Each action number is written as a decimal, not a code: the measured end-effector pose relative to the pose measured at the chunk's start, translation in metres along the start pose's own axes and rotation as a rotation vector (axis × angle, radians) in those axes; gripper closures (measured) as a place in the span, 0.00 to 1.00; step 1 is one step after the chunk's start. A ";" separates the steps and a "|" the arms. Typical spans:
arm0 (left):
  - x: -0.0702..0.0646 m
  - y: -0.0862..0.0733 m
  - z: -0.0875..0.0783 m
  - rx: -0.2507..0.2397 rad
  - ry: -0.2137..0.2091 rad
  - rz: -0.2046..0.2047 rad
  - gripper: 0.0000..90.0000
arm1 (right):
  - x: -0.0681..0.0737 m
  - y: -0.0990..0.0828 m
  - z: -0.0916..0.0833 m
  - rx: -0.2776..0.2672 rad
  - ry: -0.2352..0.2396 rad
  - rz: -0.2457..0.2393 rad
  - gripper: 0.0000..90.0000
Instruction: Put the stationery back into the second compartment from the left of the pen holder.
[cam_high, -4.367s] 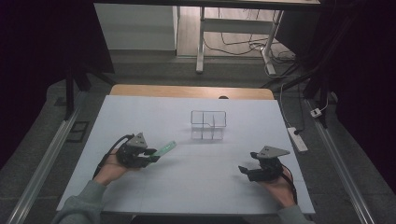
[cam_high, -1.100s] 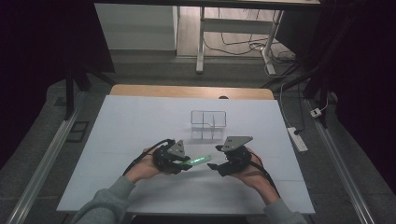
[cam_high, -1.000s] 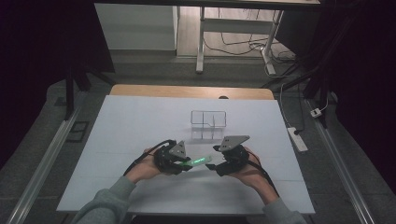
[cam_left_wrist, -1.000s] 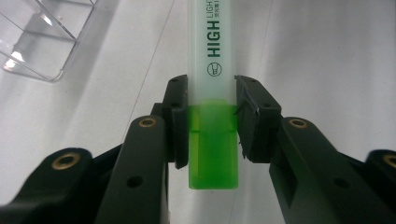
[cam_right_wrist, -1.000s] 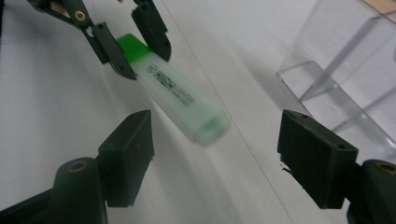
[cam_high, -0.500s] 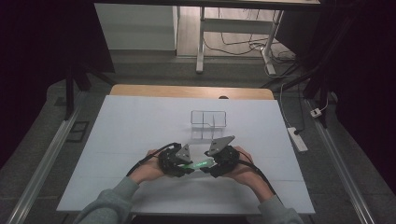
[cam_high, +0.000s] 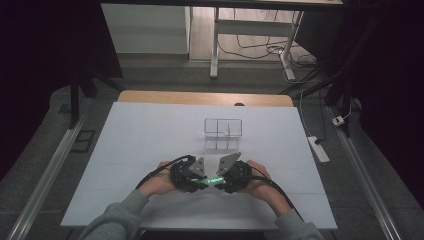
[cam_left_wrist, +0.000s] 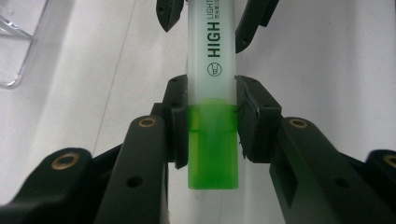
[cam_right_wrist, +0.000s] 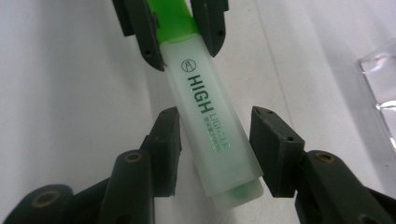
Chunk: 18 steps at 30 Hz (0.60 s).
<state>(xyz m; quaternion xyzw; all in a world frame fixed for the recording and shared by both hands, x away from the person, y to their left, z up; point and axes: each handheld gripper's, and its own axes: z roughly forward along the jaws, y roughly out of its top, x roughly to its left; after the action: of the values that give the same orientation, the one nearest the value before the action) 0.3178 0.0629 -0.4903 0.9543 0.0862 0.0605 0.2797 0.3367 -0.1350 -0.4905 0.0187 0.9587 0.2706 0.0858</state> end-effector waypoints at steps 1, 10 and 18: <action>0.000 0.000 0.000 -0.004 -0.003 0.000 0.74 | 0.000 0.000 0.000 0.003 0.006 -0.010 0.62; 0.007 -0.005 -0.009 -0.068 -0.012 -0.056 0.69 | 0.003 0.000 0.002 0.006 0.044 -0.045 0.72; 0.019 -0.014 -0.020 -0.152 0.036 -0.180 0.51 | -0.001 -0.004 -0.001 -0.020 0.013 -0.006 0.72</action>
<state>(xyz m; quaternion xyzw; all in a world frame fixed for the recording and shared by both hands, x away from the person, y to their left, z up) 0.3309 0.0888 -0.4806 0.9175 0.1718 0.0586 0.3538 0.3373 -0.1388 -0.4913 0.0132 0.9566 0.2798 0.0808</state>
